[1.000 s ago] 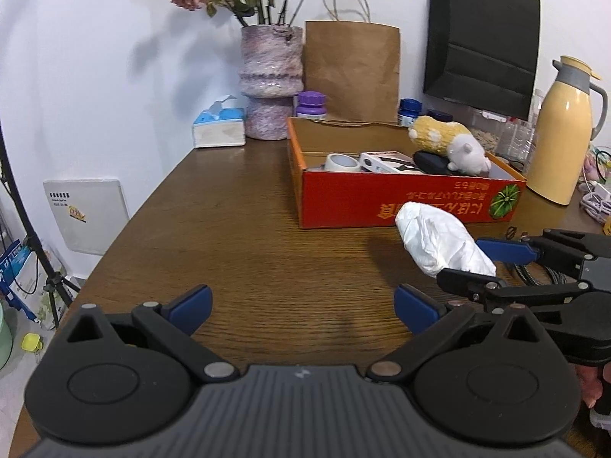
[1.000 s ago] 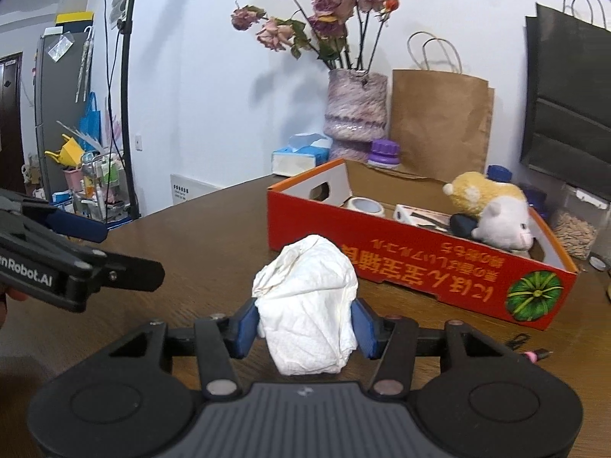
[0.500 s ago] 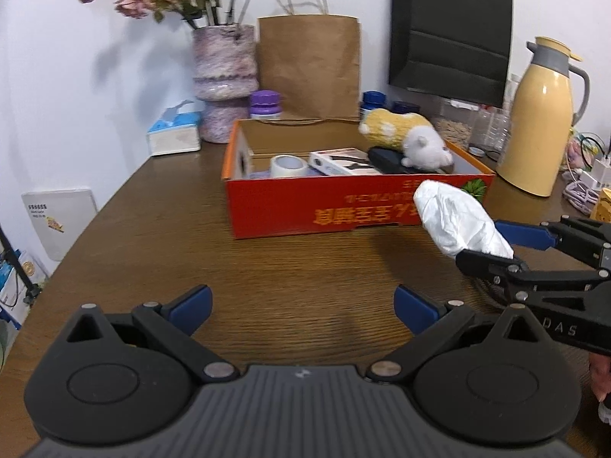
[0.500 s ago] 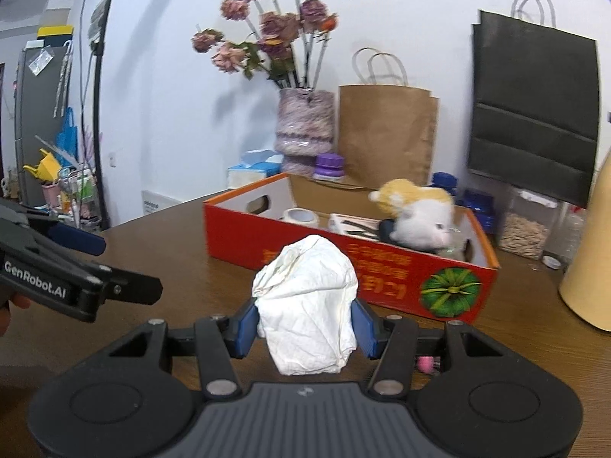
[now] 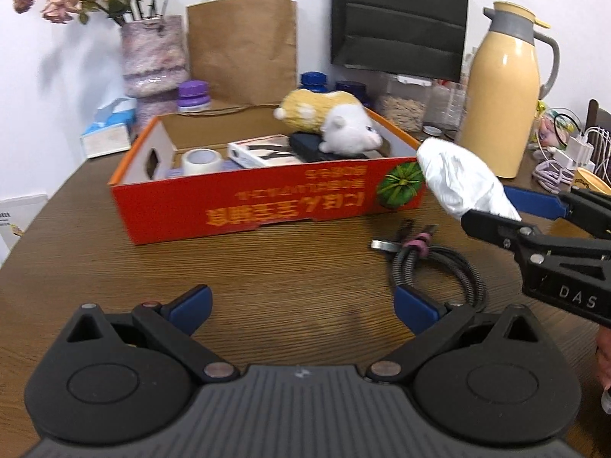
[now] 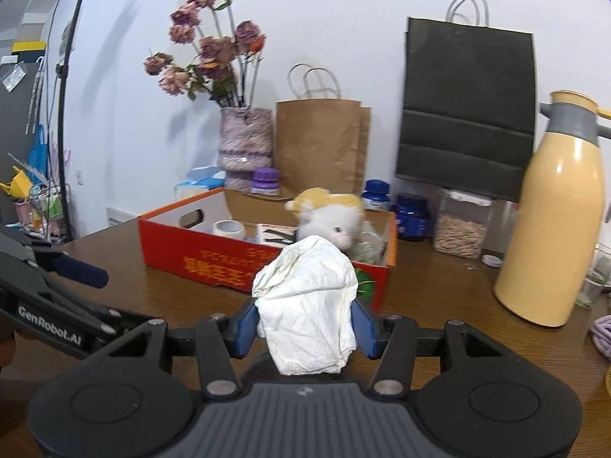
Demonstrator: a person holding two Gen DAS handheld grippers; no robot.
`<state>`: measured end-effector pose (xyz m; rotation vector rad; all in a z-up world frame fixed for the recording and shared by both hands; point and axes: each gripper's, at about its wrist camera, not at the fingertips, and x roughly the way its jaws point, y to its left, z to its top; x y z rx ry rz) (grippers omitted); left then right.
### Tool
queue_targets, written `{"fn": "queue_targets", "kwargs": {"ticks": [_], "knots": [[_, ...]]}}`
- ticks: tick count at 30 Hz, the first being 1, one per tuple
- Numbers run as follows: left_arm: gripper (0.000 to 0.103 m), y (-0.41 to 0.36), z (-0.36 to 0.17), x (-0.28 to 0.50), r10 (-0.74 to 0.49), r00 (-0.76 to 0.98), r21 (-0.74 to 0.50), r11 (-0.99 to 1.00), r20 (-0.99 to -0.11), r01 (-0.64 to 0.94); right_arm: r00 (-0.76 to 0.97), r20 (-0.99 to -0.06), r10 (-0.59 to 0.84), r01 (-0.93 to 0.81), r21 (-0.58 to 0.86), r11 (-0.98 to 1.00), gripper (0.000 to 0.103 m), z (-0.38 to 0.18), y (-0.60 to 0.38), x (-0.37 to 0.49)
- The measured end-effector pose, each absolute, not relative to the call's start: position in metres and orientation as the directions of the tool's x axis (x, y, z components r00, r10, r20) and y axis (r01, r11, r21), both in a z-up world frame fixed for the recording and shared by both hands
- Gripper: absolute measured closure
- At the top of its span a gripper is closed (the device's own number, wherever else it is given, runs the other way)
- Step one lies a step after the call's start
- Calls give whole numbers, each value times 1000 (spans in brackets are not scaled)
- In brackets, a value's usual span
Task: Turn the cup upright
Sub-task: 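Lift the cloth with the right tool while the left tool moves toward the black cable, then grasp the black braided cable at its pink tie with the left tool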
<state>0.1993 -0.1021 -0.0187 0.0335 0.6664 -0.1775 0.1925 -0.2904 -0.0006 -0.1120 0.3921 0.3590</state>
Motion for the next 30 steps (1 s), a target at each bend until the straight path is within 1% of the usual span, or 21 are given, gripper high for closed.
{"fn": "queue_targets", "kwargs": {"ticks": [7, 15, 23, 30], "knots": [[0, -136, -24, 209, -186, 746, -43, 977, -639, 206, 885, -366, 289, -323, -35, 946, 52, 3, -323, 193], [0, -167, -29, 225, -232, 685, -129, 971, -690, 200, 896, -357, 264, -294, -34, 955, 52, 3, -349, 194], [0, -194, -26, 243, -216, 625, -146, 976, -750, 162, 907, -353, 228, -252, -24, 967, 52, 2, -372, 197], [0, -210, -31, 251, -202, 603, -142, 979, -772, 145, 915, -354, 195, -215, -16, 977, 52, 1, -389, 199]]}}
